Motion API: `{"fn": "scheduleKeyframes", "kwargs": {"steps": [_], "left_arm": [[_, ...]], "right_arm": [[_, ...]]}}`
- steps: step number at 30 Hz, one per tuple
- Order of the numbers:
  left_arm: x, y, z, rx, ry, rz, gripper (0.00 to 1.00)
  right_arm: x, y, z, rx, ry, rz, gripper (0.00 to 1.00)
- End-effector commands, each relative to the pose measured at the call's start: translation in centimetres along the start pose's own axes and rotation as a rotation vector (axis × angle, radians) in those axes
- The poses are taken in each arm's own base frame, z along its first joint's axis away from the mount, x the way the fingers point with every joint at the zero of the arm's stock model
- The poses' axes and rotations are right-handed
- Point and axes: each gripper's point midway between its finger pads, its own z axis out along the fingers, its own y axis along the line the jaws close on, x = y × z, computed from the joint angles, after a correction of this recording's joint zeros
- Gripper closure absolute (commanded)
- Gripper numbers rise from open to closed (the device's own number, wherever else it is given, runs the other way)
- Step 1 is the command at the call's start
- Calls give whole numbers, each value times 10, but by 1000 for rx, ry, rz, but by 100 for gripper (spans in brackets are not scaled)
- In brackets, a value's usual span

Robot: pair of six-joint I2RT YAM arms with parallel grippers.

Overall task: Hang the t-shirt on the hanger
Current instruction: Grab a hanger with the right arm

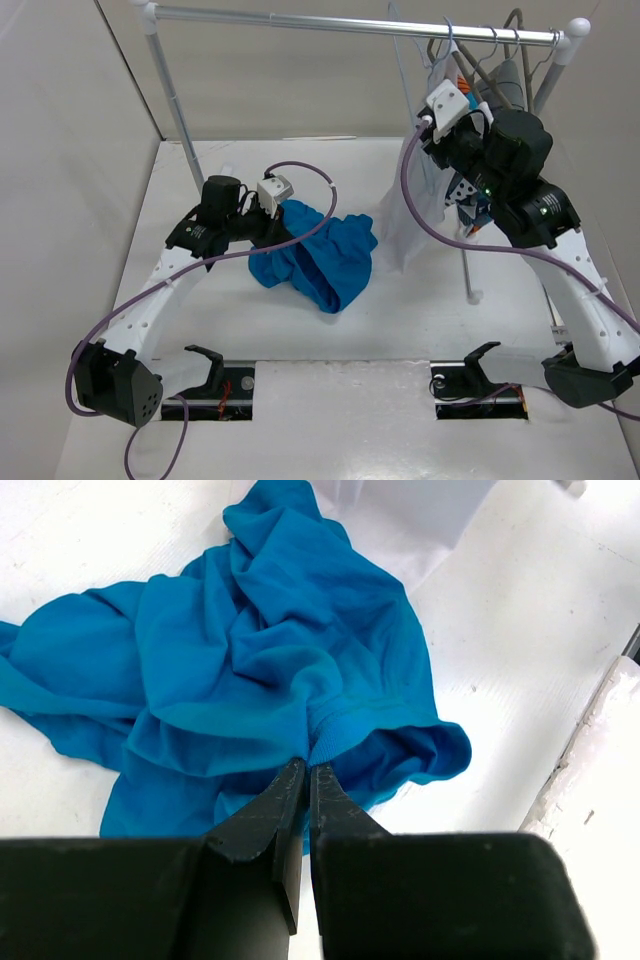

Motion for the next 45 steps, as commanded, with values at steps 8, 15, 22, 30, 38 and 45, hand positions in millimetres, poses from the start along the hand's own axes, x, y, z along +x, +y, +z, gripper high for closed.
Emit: {"fn": "scheduleKeyframes", "kwargs": {"steps": [8, 15, 22, 30, 38, 45], "left_arm": [[-12, -2, -7, -9, -52, 27, 100], [-10, -1, -5, -7, -44, 22, 100], [-12, 0, -4, -7, -44, 22, 100], [-14, 2, -7, -16, -53, 23, 100], [-14, 1, -8, -18, -61, 37, 100], [-14, 1, -8, -18, -61, 37, 100]], "right_arm": [[-27, -19, -25, 79, -104, 56, 57], [-54, -15, -38, 5, -187, 24, 42], [-81, -9, -35, -122, -239, -18, 21], [-65, -24, -28, -133, -195, 16, 20], [-51, -34, -16, -103, -161, 52, 21], [-32, -32, 3, -111, -139, 85, 44]]}}
